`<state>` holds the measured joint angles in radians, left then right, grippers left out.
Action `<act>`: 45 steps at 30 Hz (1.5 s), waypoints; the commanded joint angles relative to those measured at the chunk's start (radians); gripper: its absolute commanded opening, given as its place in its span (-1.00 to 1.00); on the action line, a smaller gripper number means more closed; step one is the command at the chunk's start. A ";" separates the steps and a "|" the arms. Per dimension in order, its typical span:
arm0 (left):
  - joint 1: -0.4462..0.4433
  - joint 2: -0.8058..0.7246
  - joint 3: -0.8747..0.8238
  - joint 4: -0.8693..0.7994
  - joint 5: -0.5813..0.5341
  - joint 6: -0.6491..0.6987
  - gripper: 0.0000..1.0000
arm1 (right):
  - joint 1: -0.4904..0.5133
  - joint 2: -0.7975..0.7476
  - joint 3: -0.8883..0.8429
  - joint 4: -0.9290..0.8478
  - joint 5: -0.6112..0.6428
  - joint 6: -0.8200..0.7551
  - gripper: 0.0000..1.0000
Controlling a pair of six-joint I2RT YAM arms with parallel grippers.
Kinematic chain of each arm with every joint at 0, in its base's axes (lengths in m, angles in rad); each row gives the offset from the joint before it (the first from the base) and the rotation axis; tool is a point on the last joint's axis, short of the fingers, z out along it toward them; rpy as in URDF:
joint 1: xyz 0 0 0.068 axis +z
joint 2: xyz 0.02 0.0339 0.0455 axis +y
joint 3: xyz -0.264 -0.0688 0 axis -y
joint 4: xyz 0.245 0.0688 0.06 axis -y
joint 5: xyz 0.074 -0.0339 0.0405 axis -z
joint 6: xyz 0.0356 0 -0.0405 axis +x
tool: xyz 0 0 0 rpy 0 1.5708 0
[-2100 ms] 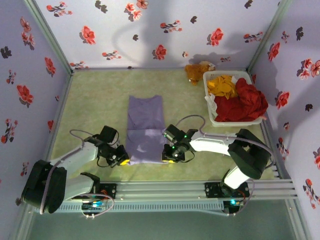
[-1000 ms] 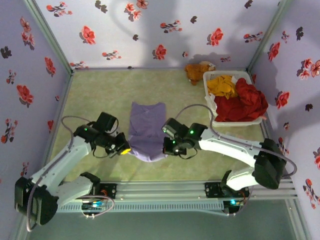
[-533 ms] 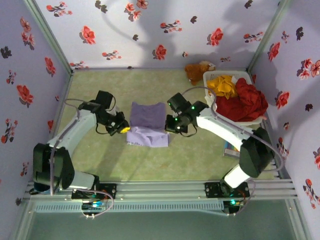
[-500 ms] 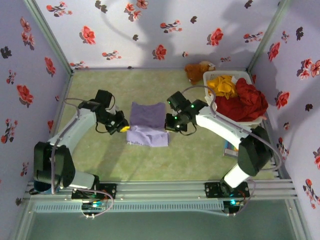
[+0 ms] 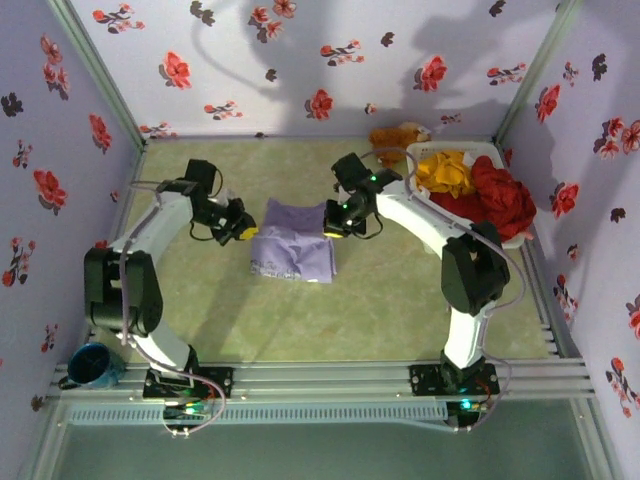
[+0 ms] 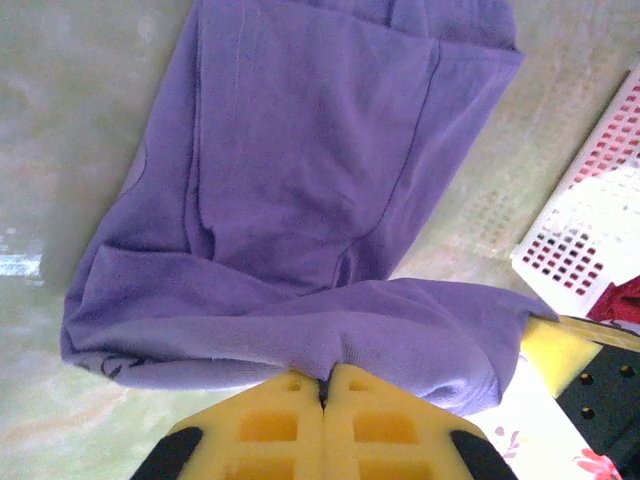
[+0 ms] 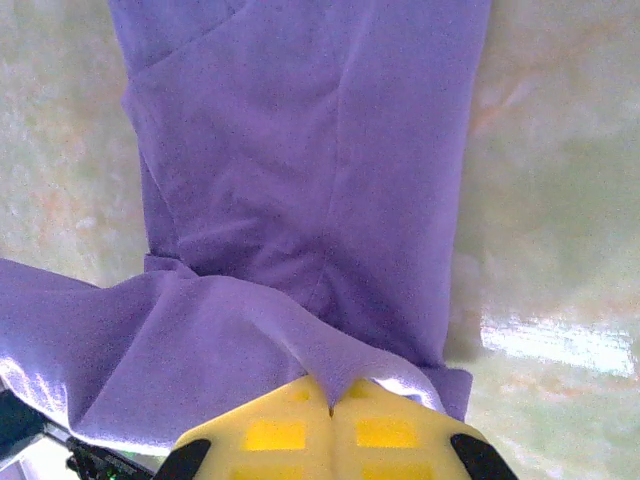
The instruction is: Fold and stack the t-shirts
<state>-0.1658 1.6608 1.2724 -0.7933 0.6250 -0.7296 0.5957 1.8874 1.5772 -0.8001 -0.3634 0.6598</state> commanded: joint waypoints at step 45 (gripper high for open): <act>0.053 0.915 0.997 0.241 0.203 -0.169 -0.81 | -0.257 0.559 0.486 0.320 -0.093 0.132 -0.60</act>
<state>-0.1356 2.5202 2.2089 -0.6201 0.7990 -0.8322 0.3546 2.4016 1.9747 -0.5205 -0.4282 0.7666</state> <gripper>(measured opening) 0.073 0.128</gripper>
